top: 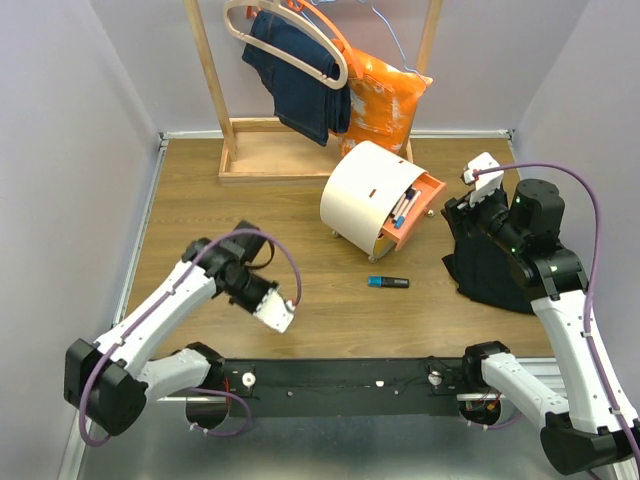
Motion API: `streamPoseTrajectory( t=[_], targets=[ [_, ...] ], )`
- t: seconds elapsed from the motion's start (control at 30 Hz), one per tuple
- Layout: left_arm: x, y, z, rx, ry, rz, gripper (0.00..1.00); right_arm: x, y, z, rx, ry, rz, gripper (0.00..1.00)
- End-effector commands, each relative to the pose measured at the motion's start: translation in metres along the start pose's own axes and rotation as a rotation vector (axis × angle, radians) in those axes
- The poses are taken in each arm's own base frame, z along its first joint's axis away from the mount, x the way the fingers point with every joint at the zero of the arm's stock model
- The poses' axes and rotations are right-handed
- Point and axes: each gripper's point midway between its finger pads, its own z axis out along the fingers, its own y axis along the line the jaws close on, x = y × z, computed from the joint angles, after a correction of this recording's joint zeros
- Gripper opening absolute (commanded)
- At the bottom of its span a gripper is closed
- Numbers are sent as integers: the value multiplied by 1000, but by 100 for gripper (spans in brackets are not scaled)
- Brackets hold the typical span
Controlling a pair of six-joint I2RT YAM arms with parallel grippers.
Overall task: Sort the stationery into containers
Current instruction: Pick up the pen from the corner of the board, then place the pen in the drawer.
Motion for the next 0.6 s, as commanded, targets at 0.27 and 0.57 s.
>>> streamPoseTrajectory(
  t=[0.27, 0.57],
  targets=[
    [-217, 215, -162, -350, -785, -491, 4, -15, -26, -7, 153, -62, 58, 73],
    [-277, 322, -191, -301, -1179, -838, 4, -14, -27, -10, 159, -62, 56, 73]
  ],
)
